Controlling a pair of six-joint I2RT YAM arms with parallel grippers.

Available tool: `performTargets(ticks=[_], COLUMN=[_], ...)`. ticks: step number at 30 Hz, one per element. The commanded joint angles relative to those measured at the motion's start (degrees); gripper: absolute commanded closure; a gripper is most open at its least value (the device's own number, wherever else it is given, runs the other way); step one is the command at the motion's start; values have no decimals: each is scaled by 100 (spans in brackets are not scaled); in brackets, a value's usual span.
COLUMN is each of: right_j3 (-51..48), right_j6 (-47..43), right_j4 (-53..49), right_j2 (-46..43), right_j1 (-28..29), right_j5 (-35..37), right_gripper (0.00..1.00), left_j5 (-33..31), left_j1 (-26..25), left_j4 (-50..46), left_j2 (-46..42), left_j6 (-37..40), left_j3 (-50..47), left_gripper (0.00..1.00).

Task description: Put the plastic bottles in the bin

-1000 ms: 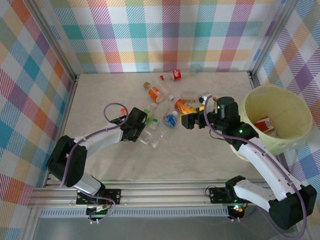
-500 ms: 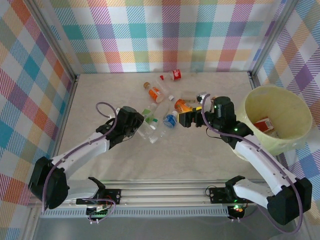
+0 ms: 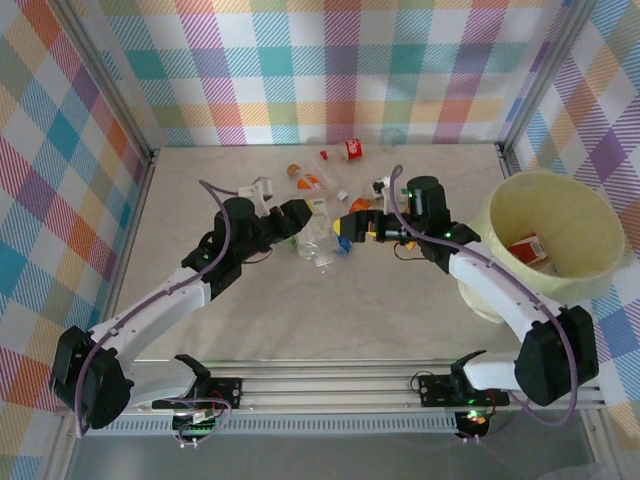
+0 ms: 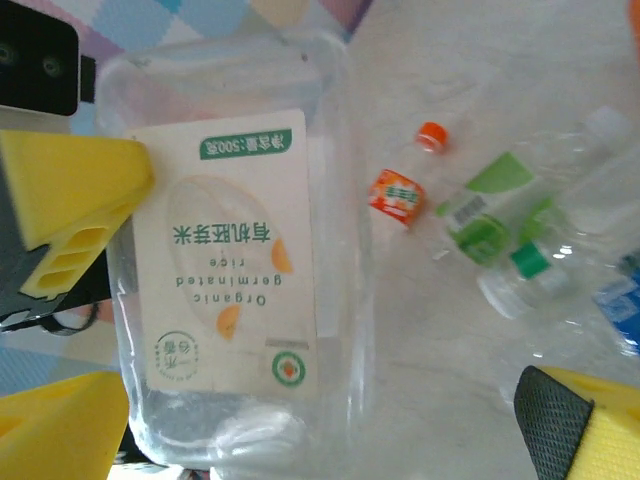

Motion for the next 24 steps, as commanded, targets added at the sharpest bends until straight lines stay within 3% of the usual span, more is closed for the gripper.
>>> performTargets(ticks=[1, 9, 14, 17, 24], right_j3=[240, 485, 677, 699, 713], right_j6=[730, 1946, 2641, 2969, 3938], right_j4=[777, 2325, 3115, 3443, 4684], right_j2=[153, 484, 618, 656, 881], right_j1=[-25, -93, -88, -88, -93], right_j5=[-842, -1804, -2078, -2022, -2042], right_gripper=[0, 0, 0, 4, 25], left_j5=[1161, 2039, 2148, 2076, 2045], left_j1=[226, 530, 533, 522, 517], left_j4=[1254, 3283, 4001, 3916, 4134], left_j2=[94, 520, 792, 758, 1023], left_j6=[0, -1583, -2243, -2230, -2637], left_j3=[250, 332, 406, 409, 451], left_gripper=[50, 49, 49, 49, 49])
